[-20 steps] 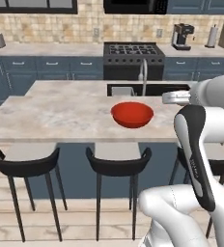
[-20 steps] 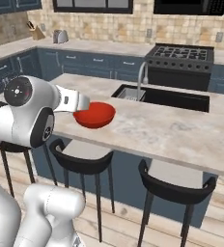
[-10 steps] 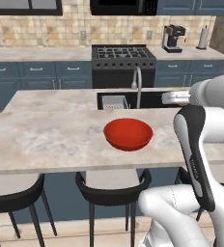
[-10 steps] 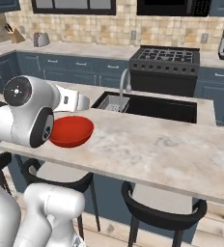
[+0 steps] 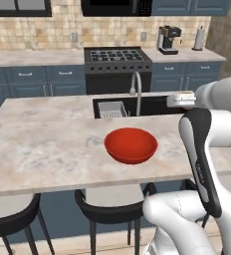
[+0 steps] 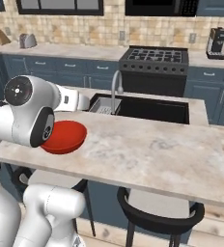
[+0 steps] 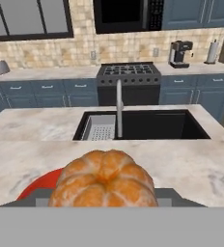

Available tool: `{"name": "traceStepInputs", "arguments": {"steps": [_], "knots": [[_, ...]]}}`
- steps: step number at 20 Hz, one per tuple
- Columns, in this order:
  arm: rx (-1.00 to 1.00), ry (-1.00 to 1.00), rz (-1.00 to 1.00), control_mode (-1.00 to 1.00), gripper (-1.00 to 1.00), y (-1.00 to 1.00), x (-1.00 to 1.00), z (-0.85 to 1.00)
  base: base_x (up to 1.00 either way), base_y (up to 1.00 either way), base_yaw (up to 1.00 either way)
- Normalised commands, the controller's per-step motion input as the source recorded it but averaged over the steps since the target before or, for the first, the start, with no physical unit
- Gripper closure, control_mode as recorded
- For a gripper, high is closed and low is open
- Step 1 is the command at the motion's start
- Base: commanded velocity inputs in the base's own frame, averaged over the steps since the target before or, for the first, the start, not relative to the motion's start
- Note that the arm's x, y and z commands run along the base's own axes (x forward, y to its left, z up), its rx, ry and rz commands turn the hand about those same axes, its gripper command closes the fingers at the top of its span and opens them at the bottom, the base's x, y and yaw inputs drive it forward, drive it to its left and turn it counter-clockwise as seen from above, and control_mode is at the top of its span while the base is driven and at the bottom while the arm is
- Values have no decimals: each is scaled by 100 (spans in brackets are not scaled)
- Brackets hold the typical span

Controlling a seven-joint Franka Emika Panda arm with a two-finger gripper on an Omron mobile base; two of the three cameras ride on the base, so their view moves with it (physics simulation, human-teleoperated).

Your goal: Retrieve the tangerine and pear from the fridge and place them into the bowl on the dining table.

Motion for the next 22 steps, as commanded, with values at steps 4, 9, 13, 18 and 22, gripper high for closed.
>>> {"name": "traceStepInputs", "arguments": {"steps": [4, 9, 13, 18, 22], "knots": [[0, 0, 0, 100, 100, 0, 0, 0, 46, 12, -19], [0, 0, 0, 100, 100, 0, 0, 0, 34, 16, -18], [0, 0, 0, 100, 100, 0, 0, 0, 28, 16, -17], [0, 0, -4, -100, 100, 6, 14, 0, 15, 9, -9], [0, 4, -5, -100, 100, 16, 45, -1, 0, 0, 0]]}}
